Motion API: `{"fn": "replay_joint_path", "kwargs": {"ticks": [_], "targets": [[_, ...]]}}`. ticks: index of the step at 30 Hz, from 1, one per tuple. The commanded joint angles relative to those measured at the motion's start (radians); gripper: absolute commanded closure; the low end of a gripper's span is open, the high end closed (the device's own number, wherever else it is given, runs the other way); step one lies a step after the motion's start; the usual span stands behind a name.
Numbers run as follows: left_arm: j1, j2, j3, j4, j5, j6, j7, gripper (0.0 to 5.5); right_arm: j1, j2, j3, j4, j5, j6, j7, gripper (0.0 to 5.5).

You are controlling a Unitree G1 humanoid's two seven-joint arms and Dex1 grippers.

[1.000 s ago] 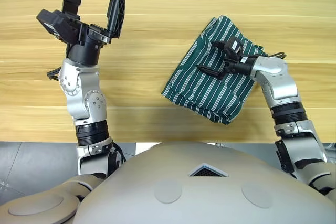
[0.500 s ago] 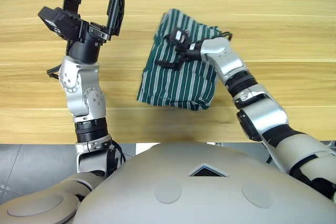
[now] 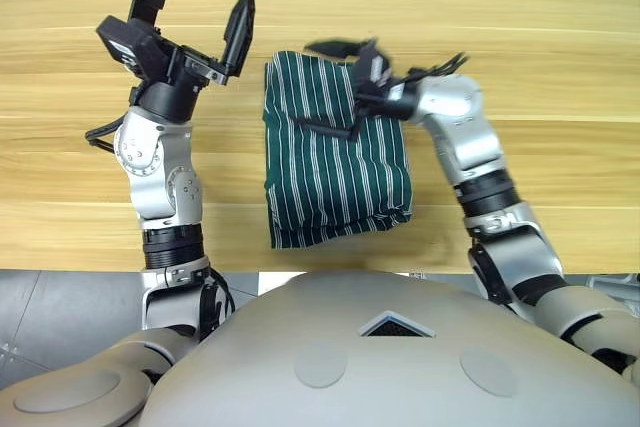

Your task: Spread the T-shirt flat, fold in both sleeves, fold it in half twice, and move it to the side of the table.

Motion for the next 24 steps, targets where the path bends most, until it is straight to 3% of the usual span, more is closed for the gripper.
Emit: {"fn": "replay_joint_path", "kwargs": {"ticks": [1,4,9,15,24], "targets": [[0.199,0.223,0.014,0.009,0.143,-0.148,-0.151,0.11,0.108,-0.295,-0.107,0.125,-0.044,-0.279,0.173,0.10],[0.390,0.419,0.082,0.040,0.169,-0.212,-0.288,0.11,0.179,-0.424,-0.154,0.246,-0.045,-0.378,0.230,0.10],[0.515,0.571,0.104,-0.058,0.223,-0.195,-0.360,0.11,0.208,-0.450,-0.102,0.304,-0.058,-0.483,0.280,0.10],[0.387,0.560,-0.082,-0.082,0.363,-0.170,-0.337,0.11,0.184,-0.407,-0.004,0.345,-0.070,-0.496,0.324,0.10],[0.370,0.582,-0.251,-0.039,0.499,-0.222,-0.297,0.11,0.186,-0.383,0.097,0.340,-0.112,-0.526,0.323,0.10]]}}
